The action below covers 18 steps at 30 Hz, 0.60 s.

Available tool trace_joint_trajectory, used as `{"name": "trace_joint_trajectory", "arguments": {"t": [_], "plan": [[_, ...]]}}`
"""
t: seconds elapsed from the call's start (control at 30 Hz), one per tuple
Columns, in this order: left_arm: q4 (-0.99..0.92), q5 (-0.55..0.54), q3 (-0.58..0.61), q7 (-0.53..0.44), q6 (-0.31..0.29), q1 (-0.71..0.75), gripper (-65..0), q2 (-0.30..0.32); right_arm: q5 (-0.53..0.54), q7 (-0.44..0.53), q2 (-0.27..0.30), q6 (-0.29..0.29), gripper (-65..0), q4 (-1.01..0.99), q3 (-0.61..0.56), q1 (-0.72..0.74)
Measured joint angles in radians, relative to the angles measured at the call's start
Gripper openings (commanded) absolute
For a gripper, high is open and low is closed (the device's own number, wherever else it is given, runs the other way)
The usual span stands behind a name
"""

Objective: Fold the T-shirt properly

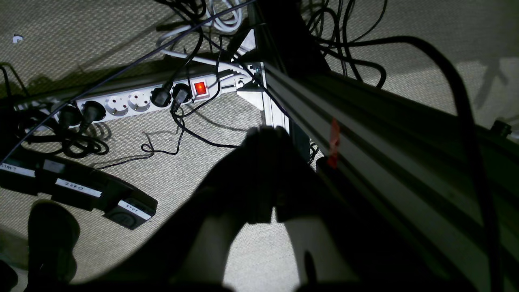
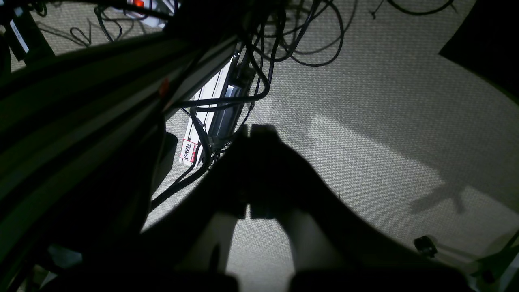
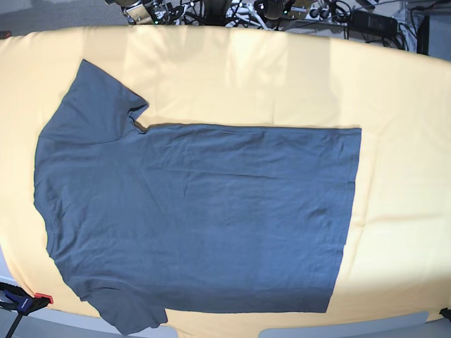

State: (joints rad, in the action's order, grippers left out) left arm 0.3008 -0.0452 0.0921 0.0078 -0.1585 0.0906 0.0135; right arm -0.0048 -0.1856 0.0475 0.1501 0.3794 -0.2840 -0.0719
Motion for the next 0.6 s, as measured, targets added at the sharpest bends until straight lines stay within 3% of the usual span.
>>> {"name": "trace_joint_trajectory", "arguments": {"t": [0.6], "plan": [[0.030, 0.000, -0.001, 0.000, 0.000, -0.002, -65.0, -0.002, 0.000, 0.001, 0.000, 0.000, -65.0, 0.000, 0.000, 0.000]]}}
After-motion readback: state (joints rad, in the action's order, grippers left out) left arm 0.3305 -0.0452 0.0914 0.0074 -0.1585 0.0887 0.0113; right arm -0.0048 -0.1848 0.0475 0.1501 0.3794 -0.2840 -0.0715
